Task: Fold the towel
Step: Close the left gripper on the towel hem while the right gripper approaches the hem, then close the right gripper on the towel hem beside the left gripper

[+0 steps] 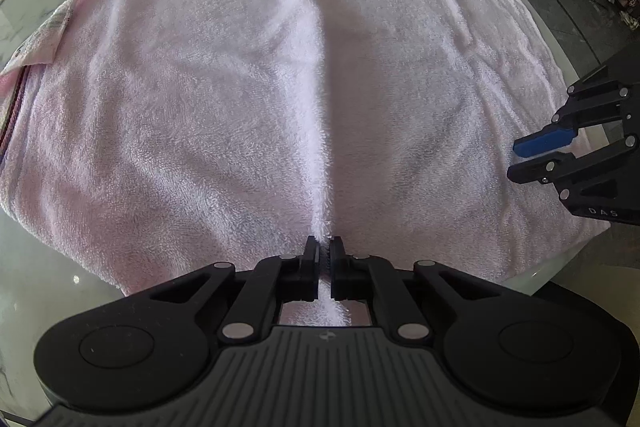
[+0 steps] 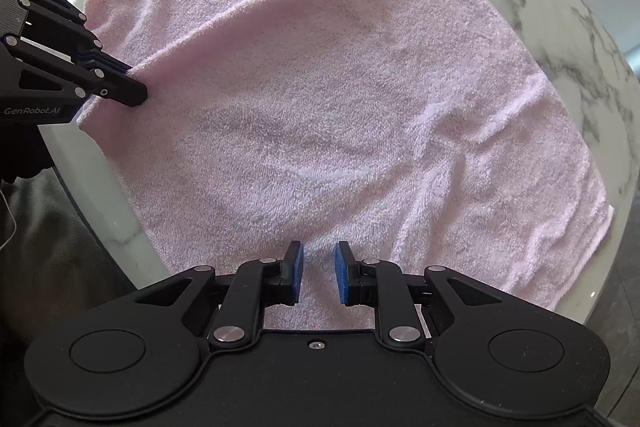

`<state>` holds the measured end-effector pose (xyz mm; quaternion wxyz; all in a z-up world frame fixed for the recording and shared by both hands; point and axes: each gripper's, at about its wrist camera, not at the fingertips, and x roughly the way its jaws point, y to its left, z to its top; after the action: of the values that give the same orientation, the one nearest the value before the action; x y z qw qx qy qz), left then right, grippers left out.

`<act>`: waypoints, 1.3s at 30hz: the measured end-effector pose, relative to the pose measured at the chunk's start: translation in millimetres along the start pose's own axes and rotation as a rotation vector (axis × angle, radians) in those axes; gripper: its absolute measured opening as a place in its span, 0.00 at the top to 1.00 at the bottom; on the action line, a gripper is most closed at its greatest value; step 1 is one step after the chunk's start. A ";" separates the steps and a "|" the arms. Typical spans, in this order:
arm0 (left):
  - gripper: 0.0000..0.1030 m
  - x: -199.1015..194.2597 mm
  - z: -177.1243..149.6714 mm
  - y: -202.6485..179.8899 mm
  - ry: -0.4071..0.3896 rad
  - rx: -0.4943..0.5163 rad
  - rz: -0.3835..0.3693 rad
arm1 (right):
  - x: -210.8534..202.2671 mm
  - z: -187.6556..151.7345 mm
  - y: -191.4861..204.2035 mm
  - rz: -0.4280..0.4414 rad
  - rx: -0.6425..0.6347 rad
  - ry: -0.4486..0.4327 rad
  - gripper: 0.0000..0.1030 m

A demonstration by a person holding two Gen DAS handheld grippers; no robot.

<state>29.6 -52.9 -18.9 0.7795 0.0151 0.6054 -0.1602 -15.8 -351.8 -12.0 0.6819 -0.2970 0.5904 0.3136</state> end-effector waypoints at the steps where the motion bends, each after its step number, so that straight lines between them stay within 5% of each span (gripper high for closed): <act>1: 0.96 -1.0 -1.7 0.7 0.001 0.006 0.003 | -6.8 4.4 -1.2 -0.011 -0.041 -0.008 0.83; 7: 0.96 -8.3 -6.4 6.2 0.001 -0.002 -0.011 | 11.8 96.8 -81.6 -0.100 -0.380 -0.078 0.83; 21: 0.96 -16.0 -9.1 19.3 -0.020 -0.016 -0.056 | 49.5 183.4 -85.0 -0.280 -1.366 0.034 0.81; 28: 0.96 -12.9 -6.0 19.2 -0.022 -0.009 -0.068 | 76.2 201.9 -87.9 -0.319 -1.652 0.139 0.74; 39: 0.96 -2.0 2.4 10.8 -0.034 -0.011 -0.083 | 104.1 204.2 -92.1 -0.287 -1.819 0.218 0.71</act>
<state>34.4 -42.7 -18.2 0.7824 -0.0171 0.5930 -0.1895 193.3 -243.3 -86.2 0.1594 -0.8158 0.1358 0.5391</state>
